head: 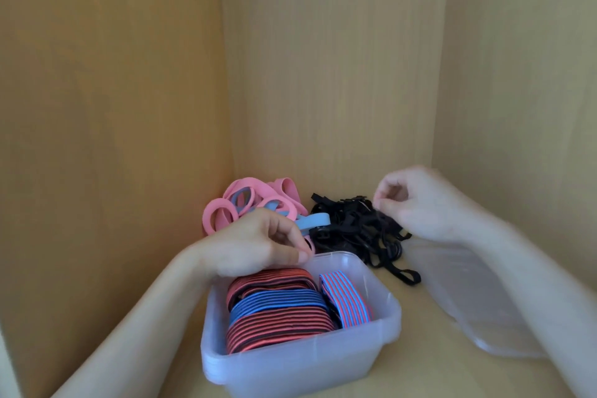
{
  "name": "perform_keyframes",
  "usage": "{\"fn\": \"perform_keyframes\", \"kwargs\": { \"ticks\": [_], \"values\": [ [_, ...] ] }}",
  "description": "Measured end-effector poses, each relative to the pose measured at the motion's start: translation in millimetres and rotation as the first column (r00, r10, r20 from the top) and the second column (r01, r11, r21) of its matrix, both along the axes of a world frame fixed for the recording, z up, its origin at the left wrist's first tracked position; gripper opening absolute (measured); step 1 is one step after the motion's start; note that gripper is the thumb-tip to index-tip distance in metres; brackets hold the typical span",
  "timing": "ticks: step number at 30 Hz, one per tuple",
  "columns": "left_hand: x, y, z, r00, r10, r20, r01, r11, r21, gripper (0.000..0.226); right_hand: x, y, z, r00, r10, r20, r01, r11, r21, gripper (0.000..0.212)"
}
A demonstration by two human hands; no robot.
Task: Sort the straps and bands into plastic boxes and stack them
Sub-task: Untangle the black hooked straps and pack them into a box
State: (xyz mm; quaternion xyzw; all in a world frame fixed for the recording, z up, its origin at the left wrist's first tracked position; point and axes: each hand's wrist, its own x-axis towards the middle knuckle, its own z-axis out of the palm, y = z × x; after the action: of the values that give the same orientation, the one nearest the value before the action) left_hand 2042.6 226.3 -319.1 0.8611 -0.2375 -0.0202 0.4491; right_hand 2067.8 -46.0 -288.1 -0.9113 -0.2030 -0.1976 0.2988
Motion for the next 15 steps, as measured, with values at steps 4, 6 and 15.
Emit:
{"fn": "perform_keyframes", "kwargs": {
  "ticks": [4, 6, 15],
  "values": [
    [-1, -1, 0, 0.999, 0.013, 0.032, -0.013, 1.0, 0.009, 0.013, 16, -32, -3, 0.937, -0.336, -0.091, 0.294, 0.905, -0.307, 0.019],
    [-2, -1, 0, 0.999, 0.023, 0.039, -0.023, 1.0, 0.018, 0.011, 19, -38, -11, 0.886, -0.41, -0.215, 0.289, 0.853, -0.435, 0.022],
    [-3, -6, -5, 0.999, 0.039, 0.024, -0.037, 0.996, -0.083, 0.006, 31, -42, -43, 0.837, -0.399, -0.375, 0.219, 0.871, -0.439, 0.035]
  ]
}}
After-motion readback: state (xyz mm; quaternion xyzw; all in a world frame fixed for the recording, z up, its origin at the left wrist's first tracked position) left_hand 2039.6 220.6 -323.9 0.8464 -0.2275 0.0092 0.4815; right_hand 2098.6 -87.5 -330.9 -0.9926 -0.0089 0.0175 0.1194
